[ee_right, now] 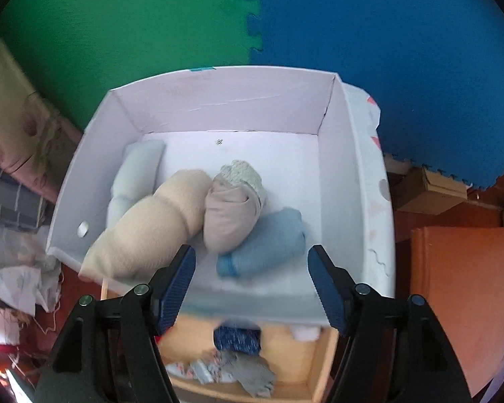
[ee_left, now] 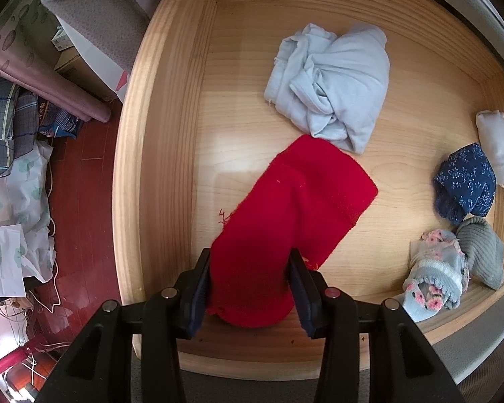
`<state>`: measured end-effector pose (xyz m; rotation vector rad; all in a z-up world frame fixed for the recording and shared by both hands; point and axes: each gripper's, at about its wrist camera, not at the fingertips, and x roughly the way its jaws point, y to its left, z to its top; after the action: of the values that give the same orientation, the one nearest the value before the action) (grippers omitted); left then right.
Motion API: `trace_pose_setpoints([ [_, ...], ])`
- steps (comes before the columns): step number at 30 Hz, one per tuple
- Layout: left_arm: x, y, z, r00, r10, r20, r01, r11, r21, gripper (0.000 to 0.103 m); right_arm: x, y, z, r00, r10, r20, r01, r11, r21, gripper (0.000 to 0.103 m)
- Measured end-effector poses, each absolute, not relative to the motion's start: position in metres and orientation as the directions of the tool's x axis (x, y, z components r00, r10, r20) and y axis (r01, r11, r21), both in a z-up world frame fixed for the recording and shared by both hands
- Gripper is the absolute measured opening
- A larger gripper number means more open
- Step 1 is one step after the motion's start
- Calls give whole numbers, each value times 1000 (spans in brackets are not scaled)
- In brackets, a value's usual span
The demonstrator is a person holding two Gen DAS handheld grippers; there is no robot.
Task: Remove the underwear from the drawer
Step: 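Lower the grey bundle into the box and open the right gripper, then move the right gripper back into the drawer toward the grey ribbed sock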
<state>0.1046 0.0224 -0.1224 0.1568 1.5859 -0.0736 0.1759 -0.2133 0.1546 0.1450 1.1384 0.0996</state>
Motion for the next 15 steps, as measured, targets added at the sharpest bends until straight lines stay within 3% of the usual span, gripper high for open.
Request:
trace_pose_setpoints([
  [6,105,23,-122,-16,53,-998,147,988,50,45,110,-228,159,390,189,-901,-77,982,172,70],
  [15,105,24,-123,-17,53,-998,146,988,50,45,60,-212,51,136,207,-969,-161,970,184,67],
])
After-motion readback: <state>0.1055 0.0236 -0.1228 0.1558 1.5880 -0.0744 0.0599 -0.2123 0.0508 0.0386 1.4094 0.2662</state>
